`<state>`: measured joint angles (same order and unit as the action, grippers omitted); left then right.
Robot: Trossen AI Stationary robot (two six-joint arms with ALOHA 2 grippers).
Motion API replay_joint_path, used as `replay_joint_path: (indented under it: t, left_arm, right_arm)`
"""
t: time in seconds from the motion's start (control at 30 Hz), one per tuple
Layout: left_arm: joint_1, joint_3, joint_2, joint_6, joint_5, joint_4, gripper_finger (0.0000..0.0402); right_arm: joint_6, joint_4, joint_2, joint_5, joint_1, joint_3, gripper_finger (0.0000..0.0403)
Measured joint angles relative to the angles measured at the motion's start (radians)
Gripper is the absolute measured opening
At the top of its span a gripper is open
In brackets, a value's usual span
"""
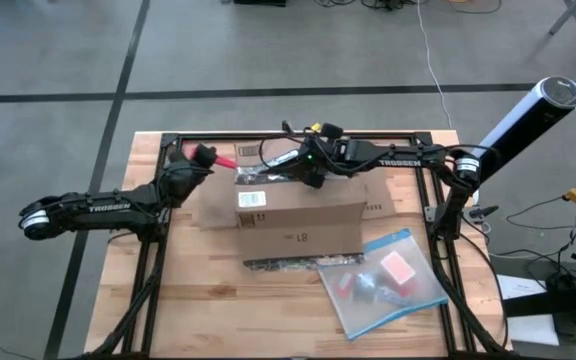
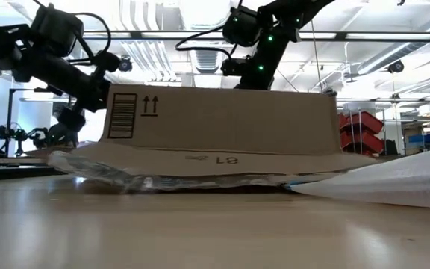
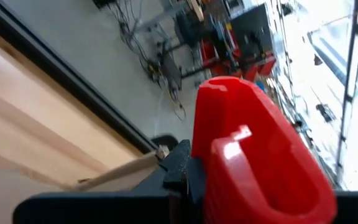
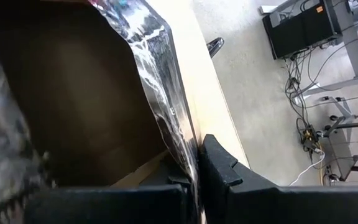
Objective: Unpack boxes
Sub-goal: Break down the box using the red cutter
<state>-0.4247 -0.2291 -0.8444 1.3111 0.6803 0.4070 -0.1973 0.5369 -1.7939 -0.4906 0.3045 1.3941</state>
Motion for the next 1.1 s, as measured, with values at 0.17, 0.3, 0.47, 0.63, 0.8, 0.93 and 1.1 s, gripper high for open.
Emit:
replay_joint_path:
  t: [0.17, 0.3, 0.47, 0.63, 0.8, 0.93, 1.1]
  left_arm:
    - [0.012, 0.0, 0.0, 0.012, -0.135, 0.008, 0.0029]
    - [0.032, 0.0, 0.001, 0.035, -0.21, 0.02, 0.0029]
    - [0.065, 0.0, 0.001, 0.045, -0.244, 0.03, 0.0029]
    - [0.088, 0.0, 0.001, 0.046, -0.283, 0.043, 0.0029]
    - [0.095, 0.0, -0.002, 0.043, -0.337, 0.094, 0.0029]
    - [0.096, 0.0, -0.002, 0.032, -0.409, 0.136, 0.0029]
    - [0.106, 0.0, -0.002, 0.034, -0.452, 0.146, 0.0029]
  right_arm:
    - [0.022, -0.002, 0.001, -0.007, 0.013, 0.0, 0.0001]
    - [0.044, -0.007, 0.001, -0.016, 0.029, 0.0, 0.0001]
    - [0.068, -0.026, 0.0, -0.018, 0.04, 0.0, 0.0001]
    - [0.104, -0.033, 0.0, -0.023, 0.04, 0.0, 0.0001]
    - [0.127, -0.038, 0.0, -0.029, 0.041, 0.0, 0.0001]
    - [0.15, -0.034, 0.001, -0.023, 0.046, 0.0, 0.0001]
    - [0.162, -0.038, 0.0, -0.015, 0.047, 0.0, 0.0001]
